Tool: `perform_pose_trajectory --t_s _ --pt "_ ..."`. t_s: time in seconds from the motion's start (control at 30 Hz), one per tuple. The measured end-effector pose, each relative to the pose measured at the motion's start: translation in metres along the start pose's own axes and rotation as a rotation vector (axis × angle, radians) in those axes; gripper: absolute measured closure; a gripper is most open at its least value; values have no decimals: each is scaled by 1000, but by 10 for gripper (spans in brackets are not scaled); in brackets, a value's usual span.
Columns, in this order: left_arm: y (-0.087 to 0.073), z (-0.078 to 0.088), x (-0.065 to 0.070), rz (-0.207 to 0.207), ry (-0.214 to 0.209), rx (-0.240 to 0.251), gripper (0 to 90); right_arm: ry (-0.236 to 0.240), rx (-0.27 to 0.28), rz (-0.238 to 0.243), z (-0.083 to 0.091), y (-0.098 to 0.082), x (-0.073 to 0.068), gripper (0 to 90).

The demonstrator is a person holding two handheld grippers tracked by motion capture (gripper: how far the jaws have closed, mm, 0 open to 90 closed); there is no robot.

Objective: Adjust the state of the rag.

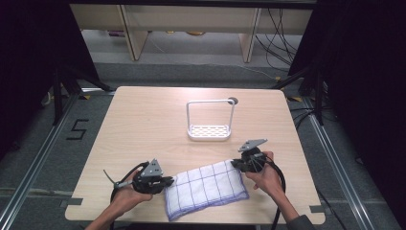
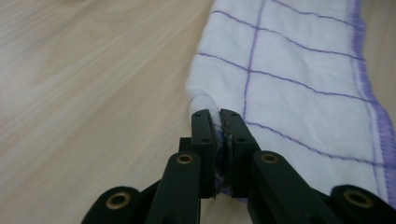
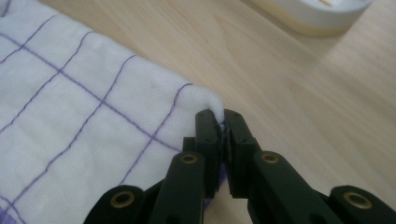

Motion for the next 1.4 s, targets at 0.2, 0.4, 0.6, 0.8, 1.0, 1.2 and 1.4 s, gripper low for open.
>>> perform_pose_trajectory --t_s 0.2,0.4,0.6,0.8,1.0,1.2,1.4 --pt "-3 7 29 54 -74 36 841 38 -46 118 -27 42 1 859" --pt "-2 -1 52 48 -114 44 839 55 -60 189 -46 72 0 859" --pt "5 -8 67 12 -143 41 840 98 -95 234 -70 92 -11 858" --pt "9 -19 76 15 -157 52 839 142 -102 258 -96 103 -22 854" --pt "10 -27 83 2 -172 54 822 161 -106 244 -109 104 -29 769" --pt "17 -19 89 17 -217 67 575 109 15 119 -94 121 -24 567" --pt "43 -2 65 61 -175 131 411 49 98 83 -50 121 -11 516"
Point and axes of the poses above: each handheld gripper's, and its own axes: z roughly backward along the jaws, y roughly out of its top, x roughly to its right, the point moved 10 cm from there along -z, roughly forward along the jaws, and after that the axes turned 6 degrees about x, right-handed, at the moved point
